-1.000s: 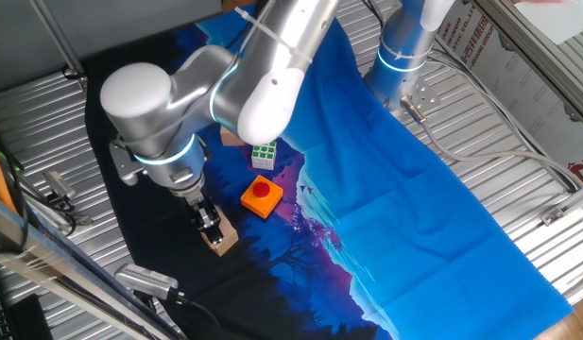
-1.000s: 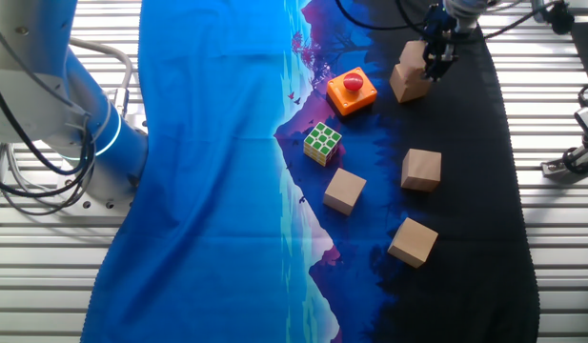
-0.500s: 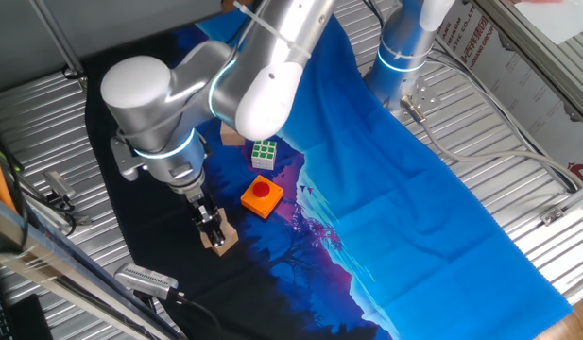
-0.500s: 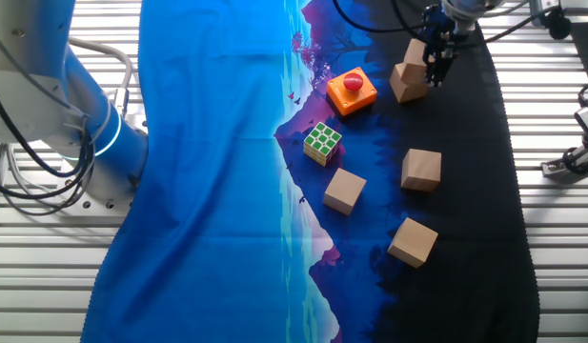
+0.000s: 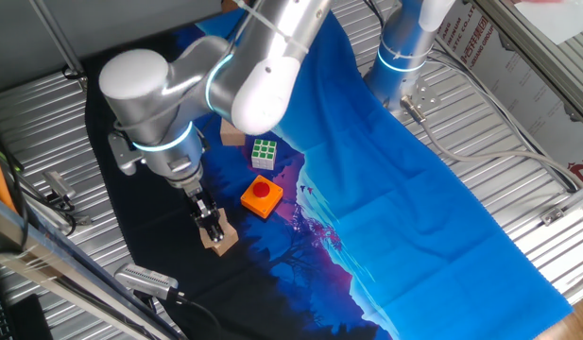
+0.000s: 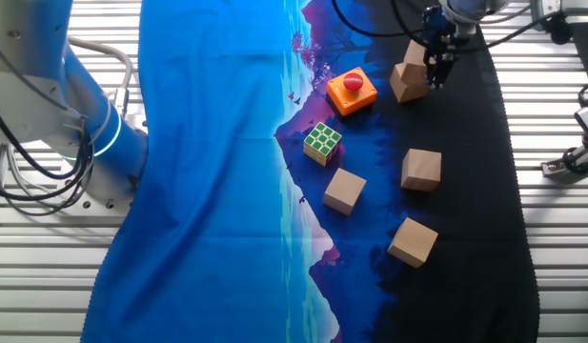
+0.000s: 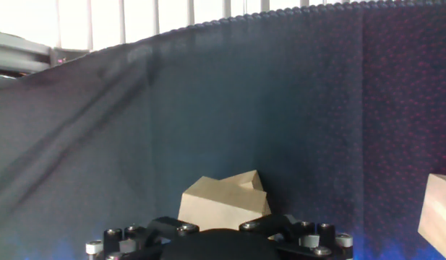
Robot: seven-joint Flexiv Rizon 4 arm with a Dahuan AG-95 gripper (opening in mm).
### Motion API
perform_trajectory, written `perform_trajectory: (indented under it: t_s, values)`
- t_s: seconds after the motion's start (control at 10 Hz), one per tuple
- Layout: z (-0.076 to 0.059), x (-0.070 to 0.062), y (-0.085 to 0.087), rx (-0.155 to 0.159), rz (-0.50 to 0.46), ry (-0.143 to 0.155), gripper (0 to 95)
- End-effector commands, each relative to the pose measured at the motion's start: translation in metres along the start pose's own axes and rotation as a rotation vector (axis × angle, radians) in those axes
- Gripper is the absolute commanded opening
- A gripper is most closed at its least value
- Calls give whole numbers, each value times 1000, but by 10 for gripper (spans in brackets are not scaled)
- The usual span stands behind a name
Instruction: Stack the blocks in a vertical line of five
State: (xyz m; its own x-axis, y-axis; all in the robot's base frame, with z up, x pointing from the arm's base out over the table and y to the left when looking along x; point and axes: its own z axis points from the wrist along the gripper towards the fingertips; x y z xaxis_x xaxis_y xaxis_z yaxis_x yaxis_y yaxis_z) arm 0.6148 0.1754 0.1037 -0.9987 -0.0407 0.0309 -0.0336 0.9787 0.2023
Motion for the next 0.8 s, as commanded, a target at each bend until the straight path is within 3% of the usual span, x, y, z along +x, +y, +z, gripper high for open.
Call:
perform_trajectory:
  t_s: [0.1, 0.3, 0.4, 0.6, 0.8]
  values:
    - [-16, -2, -11, -4, -29, 12, 760]
    - [-54, -14, -26, 7, -38, 46, 0]
    - [-60, -16, -28, 27, -55, 57, 0]
    - [-59, -17, -35, 101, -108, 64, 0]
    - [-60, -15, -42, 135, -132, 67, 0]
